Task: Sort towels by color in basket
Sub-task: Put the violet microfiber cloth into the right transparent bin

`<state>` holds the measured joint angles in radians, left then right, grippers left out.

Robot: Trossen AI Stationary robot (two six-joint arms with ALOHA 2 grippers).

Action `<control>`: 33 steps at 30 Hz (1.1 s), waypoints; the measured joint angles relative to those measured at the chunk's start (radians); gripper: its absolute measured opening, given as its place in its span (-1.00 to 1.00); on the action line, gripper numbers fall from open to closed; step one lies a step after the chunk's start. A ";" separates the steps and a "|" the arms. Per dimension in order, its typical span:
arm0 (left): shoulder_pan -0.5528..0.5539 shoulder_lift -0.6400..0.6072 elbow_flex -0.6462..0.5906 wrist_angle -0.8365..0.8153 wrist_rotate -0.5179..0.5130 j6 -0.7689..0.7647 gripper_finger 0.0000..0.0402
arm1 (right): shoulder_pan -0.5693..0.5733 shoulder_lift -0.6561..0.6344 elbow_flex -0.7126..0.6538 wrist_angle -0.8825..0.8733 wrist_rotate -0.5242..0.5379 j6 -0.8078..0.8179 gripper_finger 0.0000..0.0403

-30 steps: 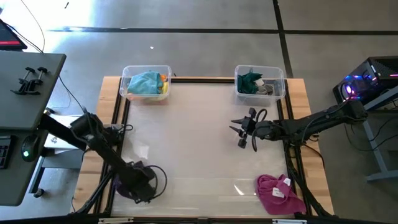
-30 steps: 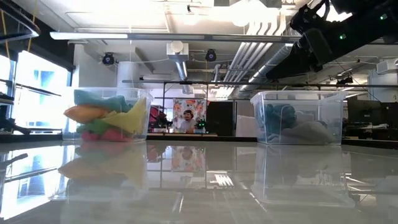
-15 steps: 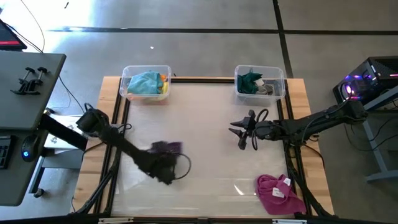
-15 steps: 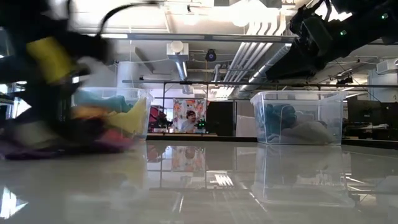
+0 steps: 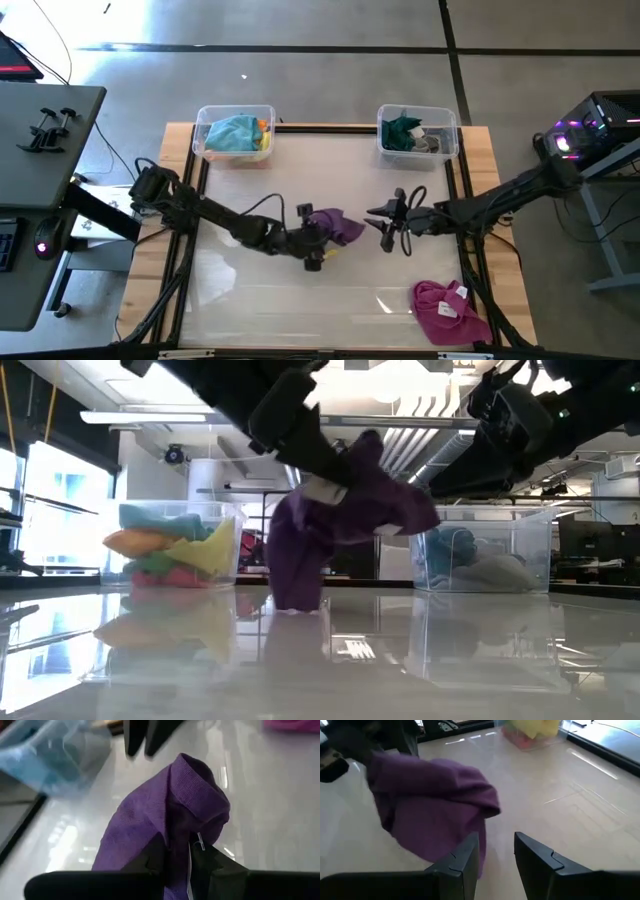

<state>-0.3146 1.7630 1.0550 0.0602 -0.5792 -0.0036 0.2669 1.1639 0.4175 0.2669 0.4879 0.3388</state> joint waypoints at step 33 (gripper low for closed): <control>0.091 -0.142 -0.439 0.817 0.283 0.042 -0.82 | 0.184 0.118 0.124 0.033 -0.058 -0.075 -0.41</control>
<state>-0.2237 1.6215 0.6159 0.8772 -0.2966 0.0387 0.4505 1.2819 0.5416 0.2995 0.4298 0.2641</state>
